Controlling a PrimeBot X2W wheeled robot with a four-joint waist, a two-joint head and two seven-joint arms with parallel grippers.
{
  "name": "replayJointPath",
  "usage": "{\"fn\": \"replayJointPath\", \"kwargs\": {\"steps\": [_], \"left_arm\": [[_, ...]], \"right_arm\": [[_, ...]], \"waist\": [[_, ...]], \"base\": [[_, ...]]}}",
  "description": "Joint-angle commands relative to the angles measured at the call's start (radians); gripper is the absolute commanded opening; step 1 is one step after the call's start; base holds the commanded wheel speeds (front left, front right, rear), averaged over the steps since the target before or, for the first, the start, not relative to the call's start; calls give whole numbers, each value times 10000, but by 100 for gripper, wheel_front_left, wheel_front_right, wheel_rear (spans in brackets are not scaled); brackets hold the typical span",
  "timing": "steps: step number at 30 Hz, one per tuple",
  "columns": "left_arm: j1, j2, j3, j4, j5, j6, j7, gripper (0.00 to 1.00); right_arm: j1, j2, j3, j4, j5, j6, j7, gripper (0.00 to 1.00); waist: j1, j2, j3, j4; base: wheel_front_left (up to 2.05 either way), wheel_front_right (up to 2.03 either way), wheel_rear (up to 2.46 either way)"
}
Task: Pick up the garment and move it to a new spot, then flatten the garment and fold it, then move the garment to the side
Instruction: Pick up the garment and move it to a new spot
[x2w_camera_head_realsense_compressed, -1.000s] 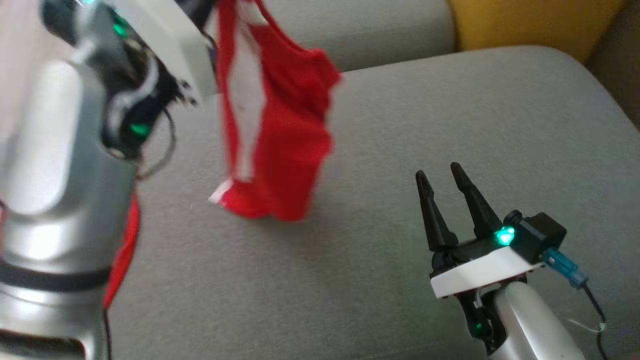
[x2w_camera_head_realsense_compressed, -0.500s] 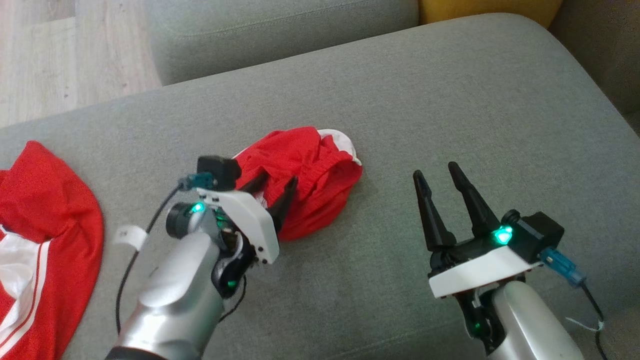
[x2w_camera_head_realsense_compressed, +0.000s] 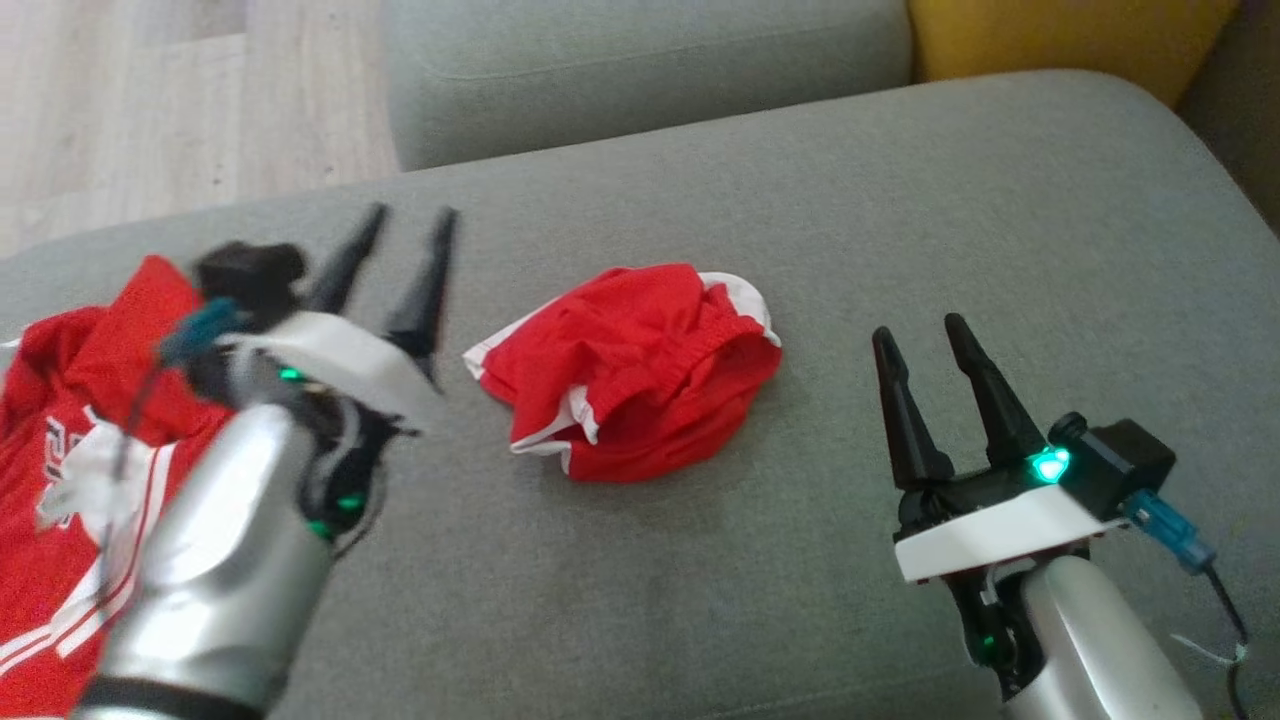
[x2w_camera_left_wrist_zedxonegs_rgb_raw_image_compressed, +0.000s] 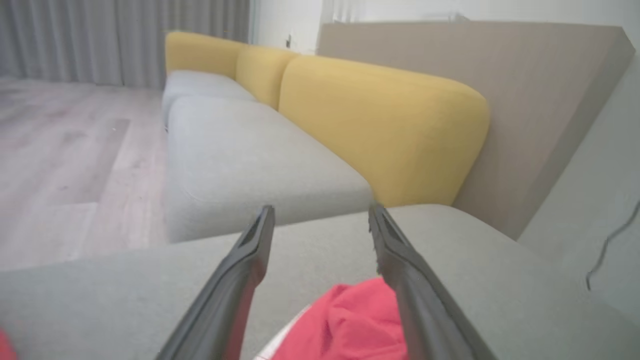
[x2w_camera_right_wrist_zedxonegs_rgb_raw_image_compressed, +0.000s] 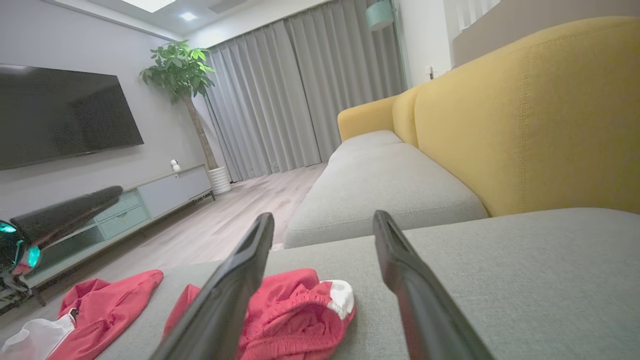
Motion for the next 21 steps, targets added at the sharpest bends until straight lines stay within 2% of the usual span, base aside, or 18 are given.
{"fn": "replayJointPath", "kwargs": {"steps": [1,4,9,12,17,21], "left_arm": [[-60,562,639,-678,-98,244,-188,100],[777,1067,1076,-1635,-26,806,-371,100],[2689,1361,2043,-3036,67,1842,-572,100],[3694,1129,2750,-3737,211,2120,-595,100],[4798,840,3361,-4700,1673,2489,-600,100],[5592,138,3822,-5237,2456,2536,-601,100]], "right_arm": [[-76,6,97,-386,57,-7,-109,100],[37,-10,3,-437,45,-7,-109,100],[168,-101,-121,-500,106,-7,-109,100],[253,-162,-179,-542,153,-7,-109,100],[530,-212,-427,-562,283,-7,-109,100],[729,-265,-446,-514,357,-7,-109,100]], "waist": [[0,0,-107,162],[0,0,-172,297],[0,0,-213,454],[0,0,-212,553],[0,0,-217,637],[0,0,-174,662]], "base": [[0,0,0],[0,0,0],[0,0,0],[0,0,0],[0,0,0],[0,0,0]]}}
